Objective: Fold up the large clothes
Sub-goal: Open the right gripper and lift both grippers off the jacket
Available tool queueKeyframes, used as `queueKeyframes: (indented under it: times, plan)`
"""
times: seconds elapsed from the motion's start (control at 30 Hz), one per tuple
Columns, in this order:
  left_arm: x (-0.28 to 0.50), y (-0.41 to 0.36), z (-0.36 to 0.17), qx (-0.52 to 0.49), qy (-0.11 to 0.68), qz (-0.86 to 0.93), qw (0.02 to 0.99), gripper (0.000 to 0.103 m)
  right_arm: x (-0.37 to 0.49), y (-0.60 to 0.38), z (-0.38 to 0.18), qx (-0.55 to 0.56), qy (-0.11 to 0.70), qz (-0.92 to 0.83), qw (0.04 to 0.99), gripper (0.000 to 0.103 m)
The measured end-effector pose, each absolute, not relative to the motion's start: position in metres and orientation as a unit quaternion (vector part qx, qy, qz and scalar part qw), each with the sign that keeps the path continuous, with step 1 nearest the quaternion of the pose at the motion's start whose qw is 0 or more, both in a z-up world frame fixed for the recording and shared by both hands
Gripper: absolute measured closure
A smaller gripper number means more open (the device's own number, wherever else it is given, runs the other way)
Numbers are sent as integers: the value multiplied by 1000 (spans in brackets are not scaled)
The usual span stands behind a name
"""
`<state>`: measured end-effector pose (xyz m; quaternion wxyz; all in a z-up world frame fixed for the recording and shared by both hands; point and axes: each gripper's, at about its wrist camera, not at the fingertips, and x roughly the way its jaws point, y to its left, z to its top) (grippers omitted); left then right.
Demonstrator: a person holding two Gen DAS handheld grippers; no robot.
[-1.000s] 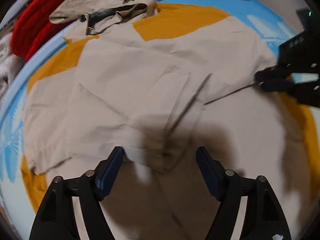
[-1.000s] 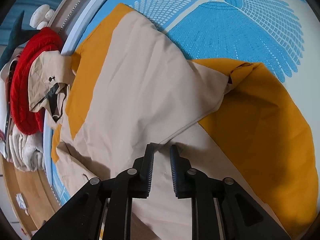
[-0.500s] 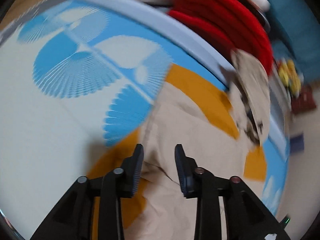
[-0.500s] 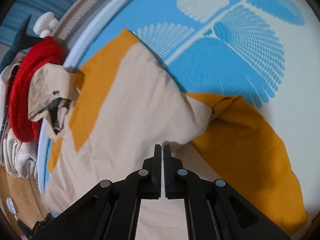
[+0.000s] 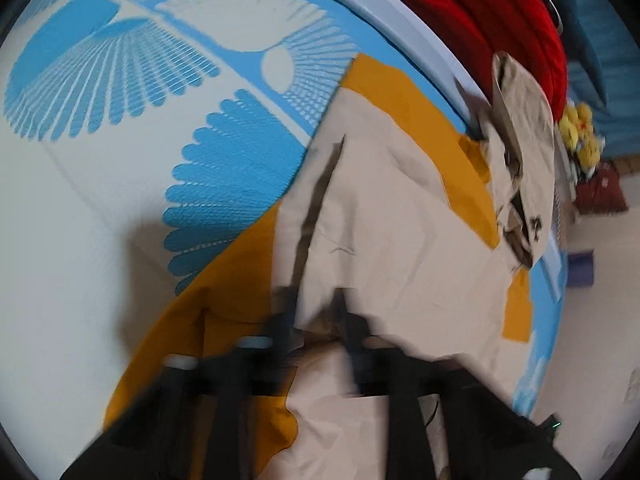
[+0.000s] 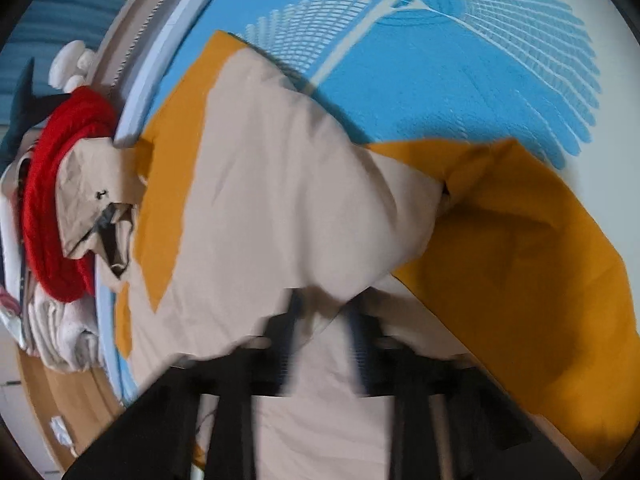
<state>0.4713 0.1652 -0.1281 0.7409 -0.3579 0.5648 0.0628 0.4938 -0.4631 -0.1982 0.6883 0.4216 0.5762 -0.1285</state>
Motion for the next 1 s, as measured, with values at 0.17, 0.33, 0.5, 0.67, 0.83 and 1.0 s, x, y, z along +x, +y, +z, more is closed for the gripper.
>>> queueKeyframes:
  times: [0.17, 0.33, 0.5, 0.67, 0.83, 1.0]
  plan:
    - [466, 155, -112, -312, 570, 85, 755, 98, 489, -471, -197, 423, 580, -157, 679, 100]
    - [463, 147, -96, -234, 572, 140, 774, 96, 475, -476, -176, 385, 572, -228, 687, 85]
    - [474, 115, -90, -180, 555, 75, 808, 83, 489, -456, -139, 325, 520, -195, 766, 80]
    - [475, 98, -135, -128, 608, 83, 780, 83, 527, -424, -183, 299, 590, -63, 747, 62]
    - [471, 91, -112, -103, 587, 79, 799, 84, 528, -420, -191, 262, 615, -86, 739, 62]
    - [470, 76, -87, -85, 564, 73, 818, 84, 534, -390, -119, 174, 538, -47, 824, 62]
